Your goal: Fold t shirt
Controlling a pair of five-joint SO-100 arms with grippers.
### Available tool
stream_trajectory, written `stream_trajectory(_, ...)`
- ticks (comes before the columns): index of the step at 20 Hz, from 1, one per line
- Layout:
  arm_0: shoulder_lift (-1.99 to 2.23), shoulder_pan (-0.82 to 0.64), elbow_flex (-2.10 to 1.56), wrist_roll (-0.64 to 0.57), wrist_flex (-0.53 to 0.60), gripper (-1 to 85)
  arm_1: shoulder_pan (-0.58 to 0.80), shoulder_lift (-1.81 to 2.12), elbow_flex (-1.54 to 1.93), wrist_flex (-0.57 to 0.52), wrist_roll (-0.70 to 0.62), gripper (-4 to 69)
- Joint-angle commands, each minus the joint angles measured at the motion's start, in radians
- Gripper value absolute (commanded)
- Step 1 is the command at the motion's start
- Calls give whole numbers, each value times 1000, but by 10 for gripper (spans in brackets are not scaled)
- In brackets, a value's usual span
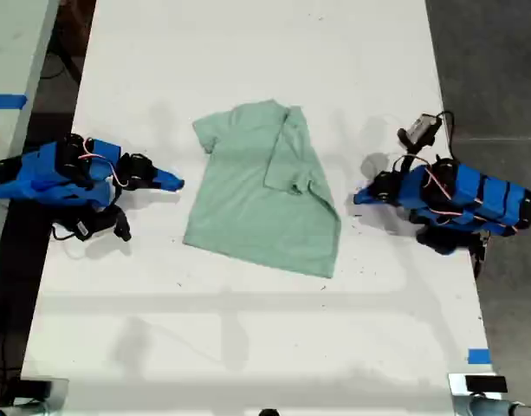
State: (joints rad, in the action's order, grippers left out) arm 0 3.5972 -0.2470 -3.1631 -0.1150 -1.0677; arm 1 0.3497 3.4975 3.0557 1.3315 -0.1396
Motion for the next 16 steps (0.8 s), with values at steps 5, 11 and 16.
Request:
stream_trajectory(5, 5, 14, -74, 170, 107, -1, -26, 14, 52, -3, 26, 20)
stream_trajectory(11, 5, 31, -74, 164, 110, -1, -26, 14, 52, -3, 23, 20)
stream_trajectory(16, -442, -112, 273, -37, 71, 32, -18, 14, 52, -5, 18, 20)
